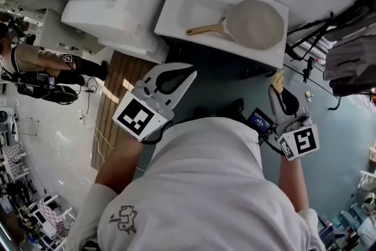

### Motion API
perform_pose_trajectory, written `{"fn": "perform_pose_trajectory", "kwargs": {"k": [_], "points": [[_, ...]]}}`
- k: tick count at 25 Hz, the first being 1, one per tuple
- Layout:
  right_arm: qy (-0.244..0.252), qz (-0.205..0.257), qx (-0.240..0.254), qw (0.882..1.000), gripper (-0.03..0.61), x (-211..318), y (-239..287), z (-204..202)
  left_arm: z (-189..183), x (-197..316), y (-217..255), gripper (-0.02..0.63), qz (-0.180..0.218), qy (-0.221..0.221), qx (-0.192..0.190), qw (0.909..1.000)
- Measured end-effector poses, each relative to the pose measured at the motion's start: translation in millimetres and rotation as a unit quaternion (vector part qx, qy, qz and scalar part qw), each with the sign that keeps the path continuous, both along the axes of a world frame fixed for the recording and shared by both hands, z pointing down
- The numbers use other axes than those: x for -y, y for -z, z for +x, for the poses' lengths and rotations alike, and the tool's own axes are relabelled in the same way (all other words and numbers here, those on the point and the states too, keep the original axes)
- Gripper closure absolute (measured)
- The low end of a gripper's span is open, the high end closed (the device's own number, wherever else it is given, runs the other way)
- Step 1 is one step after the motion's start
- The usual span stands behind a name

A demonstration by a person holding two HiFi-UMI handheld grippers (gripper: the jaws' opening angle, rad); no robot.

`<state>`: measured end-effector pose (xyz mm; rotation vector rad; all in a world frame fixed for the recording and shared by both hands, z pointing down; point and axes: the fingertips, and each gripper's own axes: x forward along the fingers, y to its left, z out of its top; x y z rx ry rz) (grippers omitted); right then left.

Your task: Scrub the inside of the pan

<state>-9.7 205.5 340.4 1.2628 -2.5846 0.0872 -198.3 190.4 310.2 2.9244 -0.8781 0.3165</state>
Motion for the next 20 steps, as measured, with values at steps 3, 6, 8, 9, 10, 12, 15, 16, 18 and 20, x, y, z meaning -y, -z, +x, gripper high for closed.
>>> {"fn": "perform_pose_trajectory", "kwargs": {"k": [3,6,8,9,10,12,15,16,18,20], "points": [[0.000,-0.004,0.001,1.000,0.526,-15.2,1.8,-18.8,-12.1,-14.9,0.1,0.612,-0.002,-0.003,-0.004,1.0000],[-0.001,-0.005,0.011,1.000,0.526,-23.8,4.2,-30.6,-18.6,-21.2,-2.2,0.612,-0.006,0.003,-0.007,1.0000],[-0.005,-0.005,0.021,1.000,0.526,-29.1,6.3,-32.9,-17.7,-24.2,-3.4,0.612,-0.006,-0.001,-0.008,1.0000],[-0.006,-0.005,0.022,1.000,0.526,-31.5,7.4,-33.0,-16.6,-26.1,-2.9,0.612,-0.005,-0.003,-0.009,0.9999],[-0.006,-0.003,0.022,1.000,0.526,-33.2,8.3,-33.0,-15.7,-27.9,-1.8,0.612,-0.004,-0.003,-0.011,0.9999],[-0.008,-0.002,0.020,1.000,0.526,-35.8,8.4,-32.7,-15.3,-31.0,0.8,0.612,-0.004,-0.002,-0.018,0.9998],[-0.014,-0.004,0.015,1.000,0.526,-41.3,6.1,-30.3,-13.3,-36.8,-0.5,0.612,-0.006,-0.001,-0.031,0.9995],[-0.016,-0.005,0.014,1.000,0.526,-42.8,5.5,-29.1,-11.1,-39.5,-1.6,0.612,-0.009,-0.004,-0.032,0.9995],[-0.021,-0.009,0.016,1.000,0.526,-46.0,4.2,-27.2,-6.5,-45.4,-3.6,0.612,-0.012,-0.012,-0.030,0.9994],[-0.025,-0.012,0.018,0.999,0.526,-49.7,3.7,-25.9,-4.0,-48.9,-4.8,0.612,-0.016,-0.016,-0.033,0.9992]]}}
